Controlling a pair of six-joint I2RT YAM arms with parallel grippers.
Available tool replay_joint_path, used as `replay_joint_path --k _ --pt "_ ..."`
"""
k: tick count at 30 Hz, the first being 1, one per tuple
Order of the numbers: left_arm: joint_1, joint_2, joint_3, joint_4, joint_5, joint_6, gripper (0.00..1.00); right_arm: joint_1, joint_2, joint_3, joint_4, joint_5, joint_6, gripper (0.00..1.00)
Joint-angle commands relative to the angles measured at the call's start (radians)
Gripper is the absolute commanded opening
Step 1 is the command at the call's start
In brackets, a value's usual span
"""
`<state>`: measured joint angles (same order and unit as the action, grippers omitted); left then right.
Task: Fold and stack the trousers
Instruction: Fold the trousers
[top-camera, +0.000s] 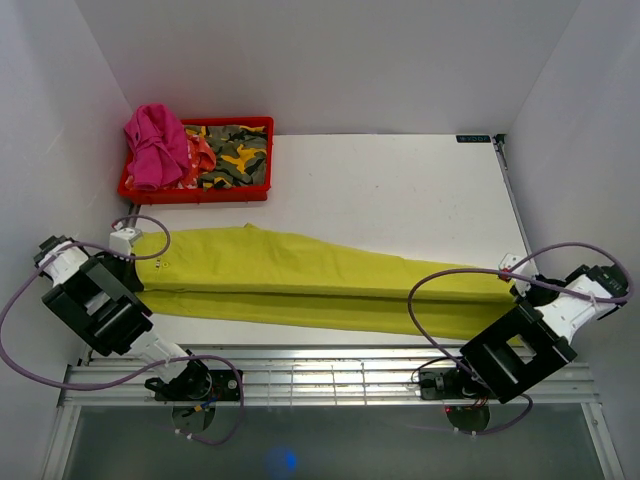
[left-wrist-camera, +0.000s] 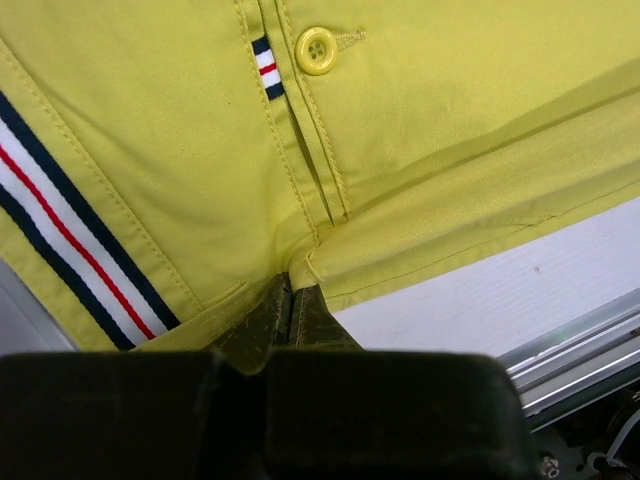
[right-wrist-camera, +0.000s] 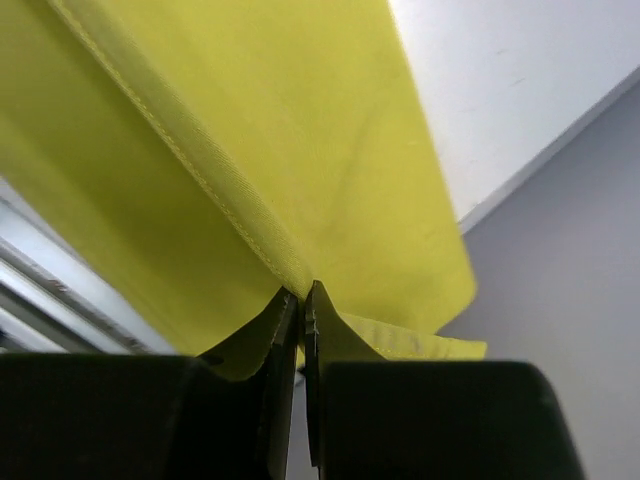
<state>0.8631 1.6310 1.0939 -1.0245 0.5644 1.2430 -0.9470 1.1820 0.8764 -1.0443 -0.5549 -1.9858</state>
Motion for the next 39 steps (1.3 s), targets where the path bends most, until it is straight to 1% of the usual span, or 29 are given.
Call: replay_joint_path --k 1,2,3,5,6,8,12,13,14,15,16,17,18,19,21,22,23,24,26,28,30,33,34,35,36,37,38,39 --pt "0.062 -0.031 0.086 0.078 -0.063 0.082 0.00 -0.073 -0.012 -0.094 0.127 0.159 -0.528 0.08" --pt "0.063 -0.023 0.078 0.080 -0.087 0.091 0.00 -0.073 -0.015 -0.134 0.168 0.164 -0.531 0.08" --pt "0.062 -0.013 0.067 0.084 -0.099 0.099 0.00 -0.072 -0.019 -0.218 0.258 0.171 -0.538 0.08" --pt "0.063 0.023 0.034 0.112 -0.127 0.110 0.00 -0.072 -0.033 -0.295 0.328 0.199 -0.573 0.08" --pt "0.063 0.035 0.021 0.124 -0.150 0.111 0.00 -0.072 -0.042 -0.356 0.389 0.207 -0.581 0.08" --pt "0.062 0.075 -0.008 0.190 -0.190 0.099 0.00 -0.070 -0.039 -0.395 0.438 0.227 -0.597 0.08" --pt "0.057 0.136 -0.011 0.207 -0.228 0.079 0.00 -0.072 -0.019 -0.386 0.435 0.230 -0.575 0.08" --pt "0.057 0.139 -0.009 0.208 -0.227 0.075 0.00 -0.072 -0.018 -0.358 0.423 0.218 -0.565 0.14" --pt "0.056 0.130 -0.008 0.210 -0.219 0.069 0.02 -0.072 -0.016 -0.341 0.412 0.210 -0.550 0.21" --pt "0.057 0.119 -0.002 0.201 -0.210 0.072 0.15 -0.072 -0.015 -0.321 0.396 0.205 -0.542 0.27" --pt "0.057 0.106 0.000 0.187 -0.177 0.081 0.23 -0.072 -0.015 -0.276 0.354 0.191 -0.533 0.57" --pt "0.057 0.066 0.004 0.166 -0.154 0.094 0.31 -0.072 -0.016 -0.249 0.330 0.185 -0.510 0.72" --pt "0.056 0.041 0.015 0.115 -0.127 0.130 0.39 -0.073 -0.019 -0.222 0.302 0.179 -0.504 0.84" --pt "0.057 0.014 0.020 0.092 -0.079 0.148 0.62 -0.075 -0.021 -0.193 0.275 0.162 -0.498 0.92" --pt "0.057 -0.075 0.027 0.016 -0.031 0.218 0.77 -0.085 -0.018 -0.099 0.186 0.148 -0.502 0.90" --pt "0.057 -0.104 0.037 -0.012 -0.008 0.239 0.93 -0.090 -0.015 -0.070 0.156 0.130 -0.505 0.90" --pt "0.057 -0.134 0.046 -0.038 0.038 0.257 0.96 -0.095 -0.010 -0.015 0.112 0.121 -0.505 0.90" --pt "0.057 -0.161 0.053 -0.095 0.057 0.277 0.98 -0.096 -0.005 0.007 0.099 0.115 -0.505 0.90" --pt "0.057 -0.235 0.076 -0.143 0.109 0.320 0.98 -0.096 -0.001 0.042 0.093 0.081 -0.489 0.90" --pt "0.057 -0.302 0.109 -0.198 0.146 0.337 0.98 -0.098 0.019 0.116 0.063 0.032 -0.455 0.90" --pt "0.057 -0.338 0.127 -0.216 0.207 0.320 0.98 -0.093 0.051 0.203 -0.008 0.000 -0.444 0.90" --pt "0.050 -0.365 0.159 -0.220 0.291 0.264 0.98 -0.050 0.085 0.263 -0.016 -0.036 -0.323 0.90" --pt "0.016 -0.364 0.167 -0.218 0.304 0.236 0.98 -0.029 0.093 0.294 -0.014 -0.027 -0.271 0.90" --pt "-0.011 -0.352 0.176 -0.220 0.308 0.164 0.98 0.028 0.105 0.306 -0.025 -0.010 -0.163 0.90" --pt "-0.054 -0.344 0.175 -0.218 0.290 0.123 0.94 0.063 0.131 0.317 -0.042 0.015 -0.113 0.90" --pt "-0.161 -0.333 0.170 -0.215 0.267 0.078 0.90 0.106 0.145 0.322 -0.069 0.076 -0.055 0.92" --pt "-0.215 -0.320 0.163 -0.207 0.244 -0.016 0.86 0.185 0.157 0.317 -0.077 0.099 0.061 0.94" --pt "-0.314 -0.315 0.134 -0.178 0.229 -0.063 0.79 0.215 0.180 0.314 -0.085 0.113 0.112 0.95"
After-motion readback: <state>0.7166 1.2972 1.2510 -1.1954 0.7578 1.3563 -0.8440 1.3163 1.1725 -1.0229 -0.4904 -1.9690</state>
